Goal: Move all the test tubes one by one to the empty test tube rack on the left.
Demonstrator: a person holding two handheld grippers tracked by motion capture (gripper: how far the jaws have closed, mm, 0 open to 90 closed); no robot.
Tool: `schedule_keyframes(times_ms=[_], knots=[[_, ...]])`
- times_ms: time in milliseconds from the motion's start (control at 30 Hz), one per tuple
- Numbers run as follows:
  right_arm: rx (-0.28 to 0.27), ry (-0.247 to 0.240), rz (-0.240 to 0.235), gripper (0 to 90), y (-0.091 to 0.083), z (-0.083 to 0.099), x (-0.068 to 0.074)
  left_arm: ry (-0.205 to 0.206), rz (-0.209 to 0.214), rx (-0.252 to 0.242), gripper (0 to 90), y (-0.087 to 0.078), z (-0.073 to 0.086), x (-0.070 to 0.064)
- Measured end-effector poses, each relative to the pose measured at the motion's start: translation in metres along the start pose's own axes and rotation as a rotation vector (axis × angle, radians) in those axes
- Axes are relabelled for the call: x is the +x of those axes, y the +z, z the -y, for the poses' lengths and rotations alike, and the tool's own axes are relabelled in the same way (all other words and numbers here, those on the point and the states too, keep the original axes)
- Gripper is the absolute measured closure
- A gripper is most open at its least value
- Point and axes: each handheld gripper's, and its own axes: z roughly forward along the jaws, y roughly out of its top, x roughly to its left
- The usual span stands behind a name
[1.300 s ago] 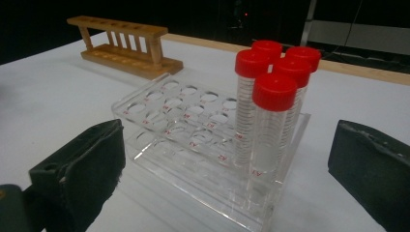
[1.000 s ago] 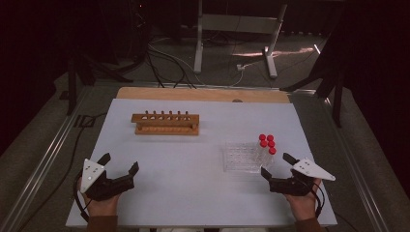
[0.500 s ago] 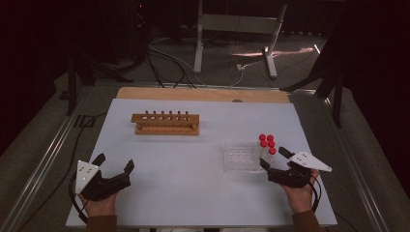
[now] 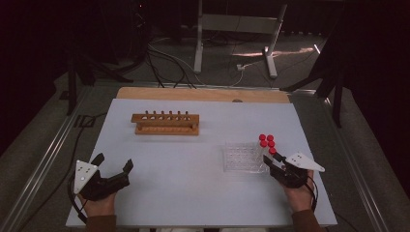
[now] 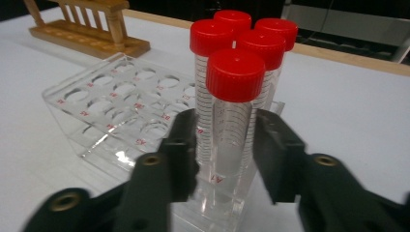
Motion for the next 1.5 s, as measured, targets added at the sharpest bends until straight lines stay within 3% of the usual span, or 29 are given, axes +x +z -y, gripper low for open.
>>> schedule_keyframes(times_ms=[100,300,767,967,1500], knots=[[0.008,-0.017,0.012,69.8,0.001,0.000,0.002,-0.010,0.004,0.000,0.8,0.000,0.000,0.001],[0.006,-0.009,0.034,73.9,0.001,0.000,0.004,-0.029,0.007,-0.002,0.8,0.000,0.001,0.003],[-0.034,-0.032,0.039,74.4,-0.007,-0.010,0.006,-0.023,0.019,0.009,0.8,0.002,0.001,0.002],[-0.059,-0.071,0.049,74.3,-0.014,-0.020,0.010,-0.018,0.029,0.022,0.8,0.003,0.001,0.001],[-0.112,-0.065,0.033,74.4,-0.025,-0.035,0.009,-0.002,0.046,0.052,0.7,0.008,0.003,-0.005]])
